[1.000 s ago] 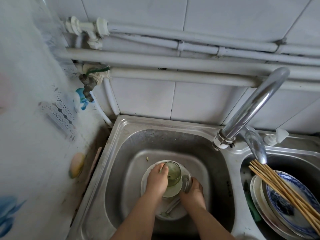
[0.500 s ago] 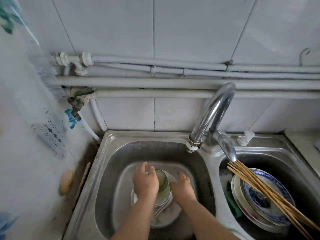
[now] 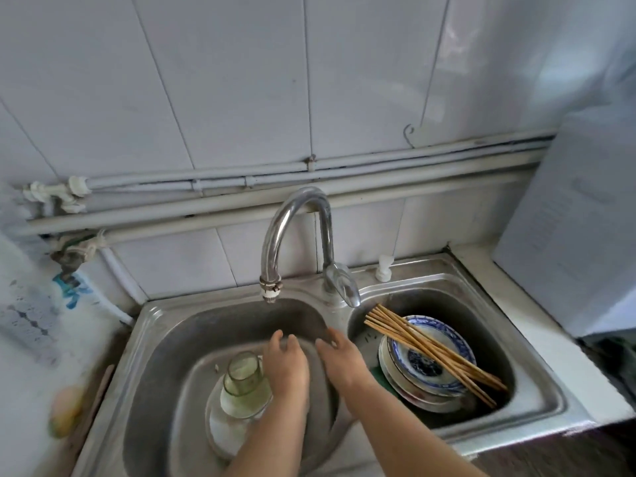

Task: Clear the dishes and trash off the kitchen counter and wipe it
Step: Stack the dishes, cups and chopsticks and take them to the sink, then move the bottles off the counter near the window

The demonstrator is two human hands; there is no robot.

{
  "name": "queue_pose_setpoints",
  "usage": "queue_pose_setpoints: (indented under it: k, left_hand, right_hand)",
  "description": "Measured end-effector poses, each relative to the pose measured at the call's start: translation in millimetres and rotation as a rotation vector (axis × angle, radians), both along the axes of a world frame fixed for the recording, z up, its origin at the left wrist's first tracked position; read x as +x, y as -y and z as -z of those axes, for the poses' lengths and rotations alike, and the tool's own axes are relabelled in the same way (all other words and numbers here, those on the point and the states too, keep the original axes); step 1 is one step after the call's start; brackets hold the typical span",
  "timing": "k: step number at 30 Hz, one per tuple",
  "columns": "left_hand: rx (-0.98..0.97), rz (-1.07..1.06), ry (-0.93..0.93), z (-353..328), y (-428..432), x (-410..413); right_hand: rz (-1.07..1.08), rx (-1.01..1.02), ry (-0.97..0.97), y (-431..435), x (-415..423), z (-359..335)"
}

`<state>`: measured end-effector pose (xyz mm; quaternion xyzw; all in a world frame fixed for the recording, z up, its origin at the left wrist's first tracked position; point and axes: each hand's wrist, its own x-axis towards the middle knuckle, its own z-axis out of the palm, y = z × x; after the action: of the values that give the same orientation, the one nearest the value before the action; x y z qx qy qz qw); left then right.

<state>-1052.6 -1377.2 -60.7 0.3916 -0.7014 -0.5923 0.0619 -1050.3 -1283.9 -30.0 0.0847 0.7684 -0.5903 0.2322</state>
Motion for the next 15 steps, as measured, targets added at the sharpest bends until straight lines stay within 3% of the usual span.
queue_pose_setpoints:
  k: [15]
  left_hand:
    - [0.13, 0.302, -0.101, -52.3, -242.9, 68.0]
  right_hand:
    - [0.374, -0.197, -0.084, -222.2, 81.1, -30.7]
